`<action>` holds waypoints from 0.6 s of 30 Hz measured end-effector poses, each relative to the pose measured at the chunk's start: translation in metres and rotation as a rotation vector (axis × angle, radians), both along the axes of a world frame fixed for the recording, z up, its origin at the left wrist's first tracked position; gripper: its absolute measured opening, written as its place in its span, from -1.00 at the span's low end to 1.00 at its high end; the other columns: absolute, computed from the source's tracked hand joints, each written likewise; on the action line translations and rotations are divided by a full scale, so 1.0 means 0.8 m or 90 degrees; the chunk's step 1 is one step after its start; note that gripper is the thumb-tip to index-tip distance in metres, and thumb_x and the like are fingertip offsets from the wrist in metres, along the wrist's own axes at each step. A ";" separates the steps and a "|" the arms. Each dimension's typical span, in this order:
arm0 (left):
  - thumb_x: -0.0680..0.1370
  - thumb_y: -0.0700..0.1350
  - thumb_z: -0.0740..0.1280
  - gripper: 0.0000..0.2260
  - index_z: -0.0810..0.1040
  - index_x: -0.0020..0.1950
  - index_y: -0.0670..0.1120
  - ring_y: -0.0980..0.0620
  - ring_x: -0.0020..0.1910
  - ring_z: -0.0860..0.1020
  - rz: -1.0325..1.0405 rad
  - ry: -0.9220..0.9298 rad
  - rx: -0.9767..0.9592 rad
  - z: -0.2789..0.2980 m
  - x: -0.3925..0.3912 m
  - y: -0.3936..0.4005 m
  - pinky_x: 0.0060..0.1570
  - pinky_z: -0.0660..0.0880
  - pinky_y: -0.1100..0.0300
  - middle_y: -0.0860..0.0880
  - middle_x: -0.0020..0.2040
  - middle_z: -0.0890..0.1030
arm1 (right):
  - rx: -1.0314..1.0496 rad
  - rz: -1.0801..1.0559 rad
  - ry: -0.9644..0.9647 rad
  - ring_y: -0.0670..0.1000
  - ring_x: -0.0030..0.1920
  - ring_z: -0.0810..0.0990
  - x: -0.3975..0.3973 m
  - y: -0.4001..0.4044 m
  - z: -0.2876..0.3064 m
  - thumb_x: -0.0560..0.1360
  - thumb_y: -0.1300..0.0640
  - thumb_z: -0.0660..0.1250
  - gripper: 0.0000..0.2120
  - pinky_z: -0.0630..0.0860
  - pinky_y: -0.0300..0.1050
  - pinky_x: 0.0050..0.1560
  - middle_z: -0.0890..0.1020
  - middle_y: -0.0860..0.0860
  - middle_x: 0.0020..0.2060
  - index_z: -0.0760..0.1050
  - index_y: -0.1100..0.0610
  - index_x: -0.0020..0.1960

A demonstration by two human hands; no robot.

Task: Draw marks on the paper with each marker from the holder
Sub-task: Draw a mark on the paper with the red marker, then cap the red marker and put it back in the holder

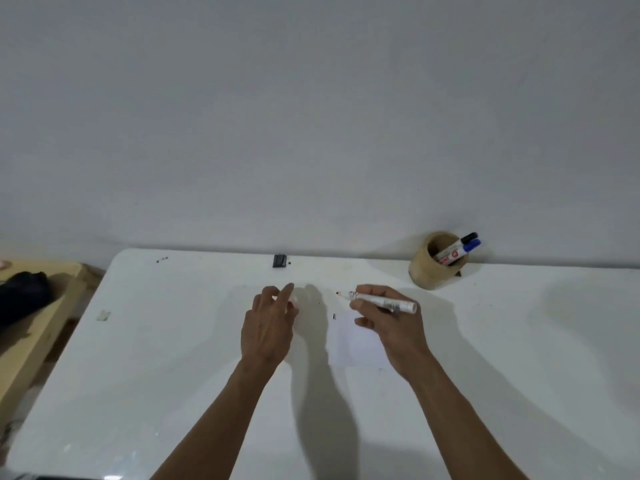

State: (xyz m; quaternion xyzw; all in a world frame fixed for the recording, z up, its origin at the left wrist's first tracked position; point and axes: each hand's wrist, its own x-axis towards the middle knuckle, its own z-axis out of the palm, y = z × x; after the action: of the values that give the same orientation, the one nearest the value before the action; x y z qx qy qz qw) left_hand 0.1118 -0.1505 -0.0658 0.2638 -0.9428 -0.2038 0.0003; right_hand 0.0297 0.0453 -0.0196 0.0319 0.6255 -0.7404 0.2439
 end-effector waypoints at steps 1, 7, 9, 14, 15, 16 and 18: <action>0.66 -0.06 0.24 -0.65 0.44 0.45 -0.01 -0.15 0.28 0.48 -0.022 -0.031 -0.005 -0.001 -0.005 -0.004 0.11 0.53 -0.05 -0.09 0.32 0.50 | 0.011 -0.008 -0.006 0.09 -0.10 0.70 0.003 0.001 -0.001 0.45 0.41 0.49 -0.83 0.65 -0.12 -0.19 0.75 0.21 -0.07 0.68 0.23 0.00; 0.65 -0.15 0.24 -0.83 0.61 0.05 -0.14 -0.10 0.08 0.53 -0.042 -0.035 -0.005 -0.013 -0.003 -0.012 -0.11 0.56 -0.01 -0.08 0.02 0.56 | 0.046 -0.055 -0.007 0.13 -0.09 0.73 0.018 0.009 -0.004 0.45 0.40 0.50 -0.82 0.68 -0.08 -0.20 0.75 0.20 -0.05 0.54 0.30 -0.03; 0.65 -0.16 0.23 -0.80 0.59 -0.07 -0.20 -0.15 -0.03 0.57 -0.013 -0.030 0.005 -0.015 0.000 -0.013 -0.13 0.53 0.01 -0.12 -0.06 0.56 | 0.048 -0.061 -0.001 0.09 -0.11 0.71 0.022 0.011 -0.001 0.44 0.40 0.52 -0.85 0.68 -0.08 -0.19 0.74 0.21 -0.06 0.58 0.29 -0.07; 0.61 -0.18 0.35 -0.85 0.66 -0.09 -0.22 -0.16 -0.18 0.62 0.046 0.094 0.193 0.000 0.018 -0.009 -0.10 0.54 0.08 -0.14 -0.20 0.69 | 0.005 -0.094 0.004 0.11 -0.08 0.74 0.035 0.006 0.021 0.52 0.29 0.47 -0.93 0.68 -0.05 -0.14 0.76 0.14 -0.10 0.64 0.22 0.01; 0.60 -0.19 0.37 -0.88 0.68 -0.07 -0.17 -0.07 -0.20 0.64 0.048 0.128 0.233 0.010 0.024 -0.004 -0.13 0.54 0.21 -0.08 -0.23 0.70 | 0.004 -0.100 0.017 0.12 -0.07 0.75 0.039 0.002 0.029 0.56 0.24 0.44 -0.94 0.68 -0.04 -0.15 0.77 0.11 -0.10 0.64 0.20 0.02; 0.59 -0.19 0.38 -0.89 0.70 -0.06 -0.10 0.03 -0.23 0.66 0.058 0.161 0.273 0.021 0.030 0.002 -0.18 0.53 0.33 -0.01 -0.23 0.71 | 0.011 -0.105 0.036 0.11 -0.08 0.76 0.043 -0.002 0.037 0.58 0.20 0.41 -0.94 0.68 -0.05 -0.17 0.77 0.09 -0.12 0.63 0.18 0.02; 0.58 -0.20 0.39 -0.87 0.70 -0.06 0.00 0.14 -0.21 0.68 0.087 0.237 0.389 0.046 0.042 0.016 -0.20 0.55 0.37 0.08 -0.20 0.73 | 0.024 -0.100 0.086 0.05 -0.13 0.75 0.053 -0.009 0.053 0.61 0.17 0.37 -0.91 0.69 -0.06 -0.19 0.77 0.05 -0.16 0.62 0.18 0.00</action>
State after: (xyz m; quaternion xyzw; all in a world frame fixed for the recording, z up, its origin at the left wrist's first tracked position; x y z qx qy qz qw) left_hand 0.1455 -0.1381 -0.0290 0.2724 -0.8024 -0.5202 0.1069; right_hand 0.0723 0.0381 0.0225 0.0353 0.6498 -0.7460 0.1413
